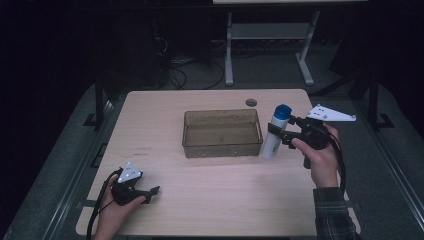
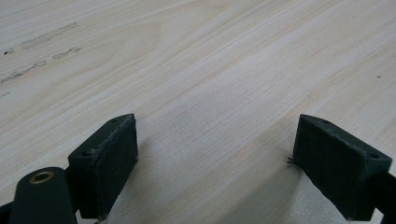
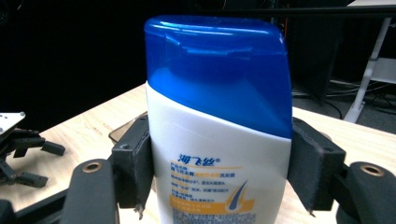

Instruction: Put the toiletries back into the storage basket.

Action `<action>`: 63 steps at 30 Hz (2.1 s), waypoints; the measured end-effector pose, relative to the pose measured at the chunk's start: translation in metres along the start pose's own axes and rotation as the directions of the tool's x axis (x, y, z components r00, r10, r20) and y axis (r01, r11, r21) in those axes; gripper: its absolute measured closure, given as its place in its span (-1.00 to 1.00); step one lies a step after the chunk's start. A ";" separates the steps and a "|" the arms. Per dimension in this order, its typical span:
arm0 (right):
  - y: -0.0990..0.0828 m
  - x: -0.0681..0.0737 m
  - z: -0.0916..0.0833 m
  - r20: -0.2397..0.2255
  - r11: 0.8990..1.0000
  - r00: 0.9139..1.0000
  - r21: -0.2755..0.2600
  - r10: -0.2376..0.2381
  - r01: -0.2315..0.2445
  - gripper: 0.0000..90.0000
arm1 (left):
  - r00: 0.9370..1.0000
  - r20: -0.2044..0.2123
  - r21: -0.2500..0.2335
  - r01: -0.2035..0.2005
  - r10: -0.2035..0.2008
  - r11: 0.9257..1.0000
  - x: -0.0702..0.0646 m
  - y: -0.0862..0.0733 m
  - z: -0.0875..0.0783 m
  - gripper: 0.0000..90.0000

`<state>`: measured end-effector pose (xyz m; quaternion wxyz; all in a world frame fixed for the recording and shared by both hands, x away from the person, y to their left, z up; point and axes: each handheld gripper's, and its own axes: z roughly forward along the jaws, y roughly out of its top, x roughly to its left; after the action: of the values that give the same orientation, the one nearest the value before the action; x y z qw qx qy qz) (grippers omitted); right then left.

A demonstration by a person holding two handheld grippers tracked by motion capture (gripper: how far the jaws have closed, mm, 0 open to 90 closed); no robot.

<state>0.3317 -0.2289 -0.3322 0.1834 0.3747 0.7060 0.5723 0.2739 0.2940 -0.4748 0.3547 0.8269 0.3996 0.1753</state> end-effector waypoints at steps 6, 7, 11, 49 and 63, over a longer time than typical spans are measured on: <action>0.009 0.000 0.006 0.008 1.000 1.000 -0.003 -0.009 0.009 -0.27 | 1.000 0.000 0.000 0.000 0.000 1.000 0.000 0.000 0.000 -0.72; 0.010 0.000 0.008 0.009 1.000 1.000 -0.005 -0.013 0.013 -0.27 | 1.000 0.000 0.001 -0.001 0.001 1.000 0.000 0.000 0.000 -0.72; 0.014 -0.001 0.013 0.014 1.000 1.000 -0.008 -0.016 0.016 -0.27 | 1.000 0.000 0.001 0.000 0.000 1.000 0.000 0.000 0.000 -0.72; 0.023 -0.006 0.065 0.063 0.999 0.997 0.026 -0.040 0.039 -0.27 | 1.000 0.001 0.002 -0.003 0.003 1.000 0.000 0.000 0.000 -0.72; 0.017 -0.008 0.077 0.067 0.997 0.996 0.065 -0.055 0.051 -0.27 | 1.000 0.000 0.002 -0.003 0.003 1.000 0.000 0.000 0.000 -0.72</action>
<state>0.3952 -0.1821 -0.3387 0.2108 0.3809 0.7267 0.5315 0.2739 0.2942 -0.4747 0.3537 0.8279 0.3985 0.1752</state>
